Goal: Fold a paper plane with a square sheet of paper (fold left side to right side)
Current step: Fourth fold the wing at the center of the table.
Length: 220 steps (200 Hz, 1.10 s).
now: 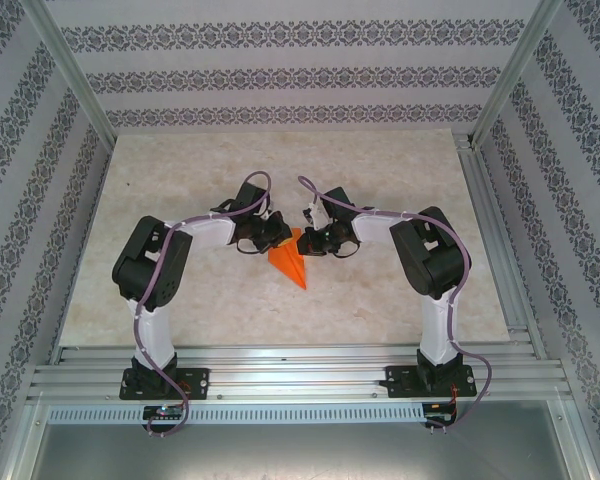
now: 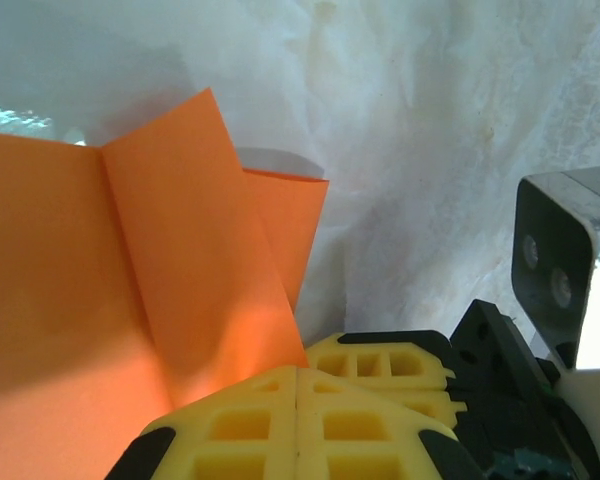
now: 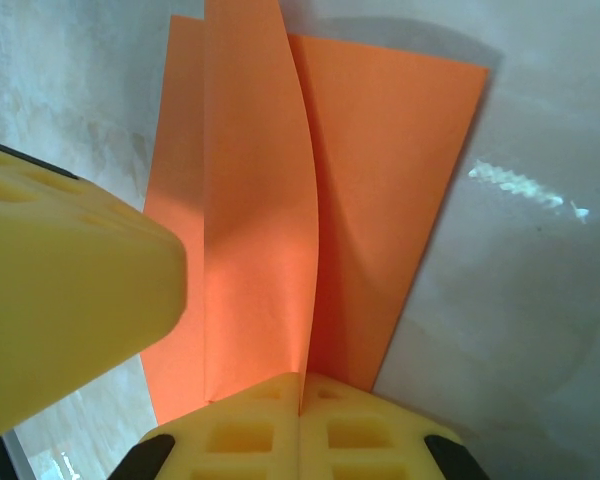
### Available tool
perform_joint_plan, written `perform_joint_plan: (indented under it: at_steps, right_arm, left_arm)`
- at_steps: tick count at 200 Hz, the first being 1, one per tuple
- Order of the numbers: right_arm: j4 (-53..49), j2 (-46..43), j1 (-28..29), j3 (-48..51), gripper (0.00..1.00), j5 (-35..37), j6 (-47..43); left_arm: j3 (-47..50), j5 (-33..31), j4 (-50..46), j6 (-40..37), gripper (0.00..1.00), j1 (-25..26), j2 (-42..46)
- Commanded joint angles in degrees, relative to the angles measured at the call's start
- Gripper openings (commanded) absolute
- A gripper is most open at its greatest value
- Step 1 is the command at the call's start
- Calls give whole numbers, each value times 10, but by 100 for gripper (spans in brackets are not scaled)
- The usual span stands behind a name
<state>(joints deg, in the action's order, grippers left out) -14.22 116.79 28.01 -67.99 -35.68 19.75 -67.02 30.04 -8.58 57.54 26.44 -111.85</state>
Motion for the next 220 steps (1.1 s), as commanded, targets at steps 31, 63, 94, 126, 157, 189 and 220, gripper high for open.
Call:
perform_joint_plan:
  at_steps: [31,63,94,126,157,189,220]
  right_arm:
    - [-43,26,7,8,6,40,-14]
    - [-46,26,8,6,6,40,-15]
    - [-55,27,9,1,6,44,-20]
    - [-65,27,11,-4,6,50,-25]
    - [-67,28,13,-7,7,48,-26]
    - [-69,21,13,-14,10,46,-24]
    - [-85,-22,8,-25,18,59,-27]
  left_arm:
    - [-31,11,11,5,0,15,-34]
    - [-33,-1,-17,-13,0,17,-40]
    - [-31,-20,-59,-38,0,17,-36]
    - [-25,-36,-91,-58,0,17,-34]
    - [-20,-50,-102,-64,0,17,-34]
    - [-21,-77,-129,-79,0,17,-35]
    - [-9,-87,-127,-80,0,17,-42]
